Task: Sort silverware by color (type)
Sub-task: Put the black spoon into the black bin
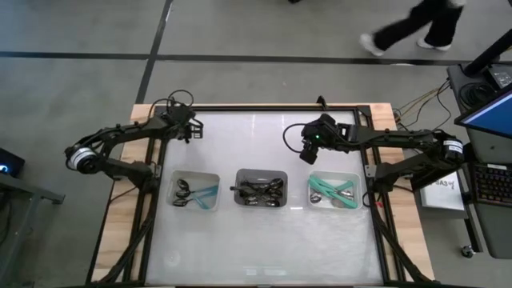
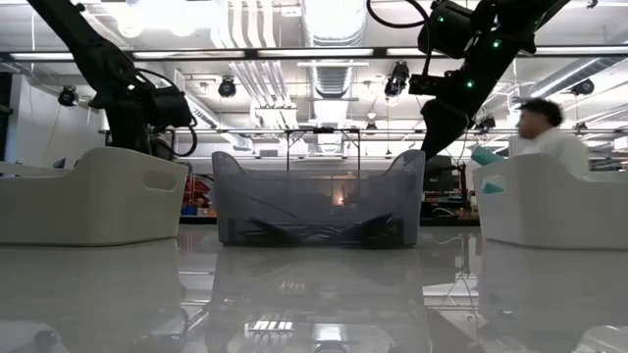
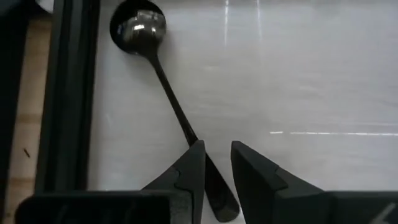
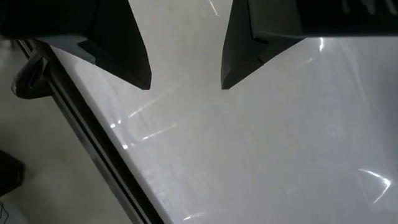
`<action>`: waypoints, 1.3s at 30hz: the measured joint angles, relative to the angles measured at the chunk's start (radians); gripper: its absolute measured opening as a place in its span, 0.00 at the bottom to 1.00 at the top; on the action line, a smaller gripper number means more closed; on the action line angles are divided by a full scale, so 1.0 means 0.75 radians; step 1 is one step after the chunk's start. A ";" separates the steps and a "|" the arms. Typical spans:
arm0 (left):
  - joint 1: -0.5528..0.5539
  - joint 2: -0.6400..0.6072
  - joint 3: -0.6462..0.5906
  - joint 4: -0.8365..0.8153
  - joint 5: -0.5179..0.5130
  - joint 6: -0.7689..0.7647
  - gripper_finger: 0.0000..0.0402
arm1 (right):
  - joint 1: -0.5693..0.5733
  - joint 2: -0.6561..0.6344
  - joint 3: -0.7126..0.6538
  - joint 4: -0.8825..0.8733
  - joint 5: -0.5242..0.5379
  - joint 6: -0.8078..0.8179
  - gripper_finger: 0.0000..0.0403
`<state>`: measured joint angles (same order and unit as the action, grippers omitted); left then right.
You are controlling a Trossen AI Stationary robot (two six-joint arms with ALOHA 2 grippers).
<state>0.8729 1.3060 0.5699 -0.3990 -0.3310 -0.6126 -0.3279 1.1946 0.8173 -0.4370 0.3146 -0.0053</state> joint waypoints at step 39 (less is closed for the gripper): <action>-0.064 0.037 -0.023 0.058 0.288 0.002 0.03 | 0.000 0.000 -0.033 0.000 0.000 -0.065 0.46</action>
<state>0.8248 1.3335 0.5526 -0.3553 -0.1147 -0.6112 -0.3282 1.1946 0.7925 -0.4366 0.3149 -0.0540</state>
